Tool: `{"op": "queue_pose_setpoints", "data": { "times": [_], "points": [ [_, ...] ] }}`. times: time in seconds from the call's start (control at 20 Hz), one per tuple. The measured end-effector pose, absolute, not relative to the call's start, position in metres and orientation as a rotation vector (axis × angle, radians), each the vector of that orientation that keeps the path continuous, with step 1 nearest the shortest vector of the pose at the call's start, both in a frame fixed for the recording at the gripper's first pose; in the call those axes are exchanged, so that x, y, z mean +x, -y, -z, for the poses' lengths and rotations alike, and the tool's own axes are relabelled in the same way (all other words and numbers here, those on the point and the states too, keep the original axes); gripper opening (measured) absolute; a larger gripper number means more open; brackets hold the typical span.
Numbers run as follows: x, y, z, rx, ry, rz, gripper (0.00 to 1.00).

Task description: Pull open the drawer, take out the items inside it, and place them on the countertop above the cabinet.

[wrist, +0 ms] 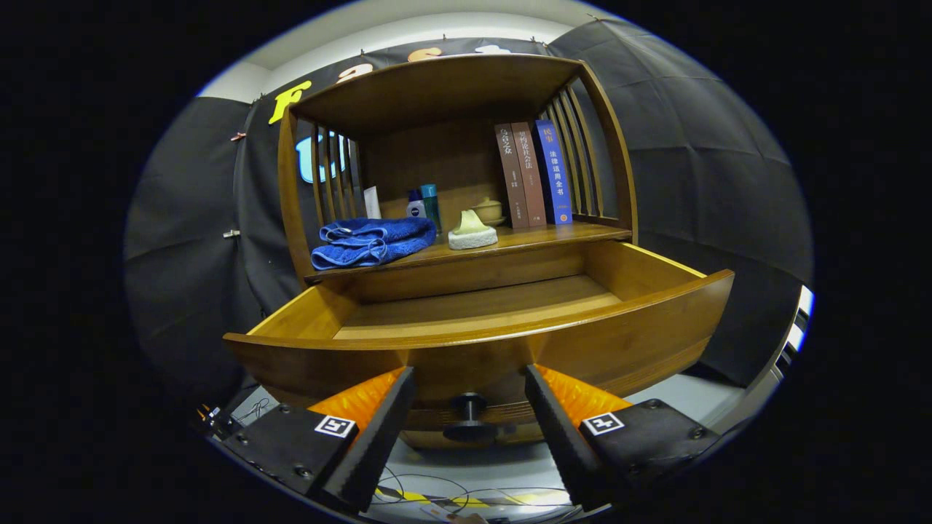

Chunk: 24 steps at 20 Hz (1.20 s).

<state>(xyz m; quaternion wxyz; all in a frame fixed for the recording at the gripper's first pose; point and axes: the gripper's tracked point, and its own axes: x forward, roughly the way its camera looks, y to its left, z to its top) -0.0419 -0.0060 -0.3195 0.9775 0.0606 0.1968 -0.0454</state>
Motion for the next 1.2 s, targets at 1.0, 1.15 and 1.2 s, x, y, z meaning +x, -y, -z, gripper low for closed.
{"op": "queue_pose_setpoints", "data": {
  "times": [1.0,1.15,1.2],
  "points": [
    [0.104,0.019,0.334,0.13,-0.348,0.09,0.97],
    [0.116,0.02,0.335,0.127,-0.344,0.091,0.97],
    [0.119,0.02,0.336,0.125,-0.342,0.091,0.97]
  ]
}}
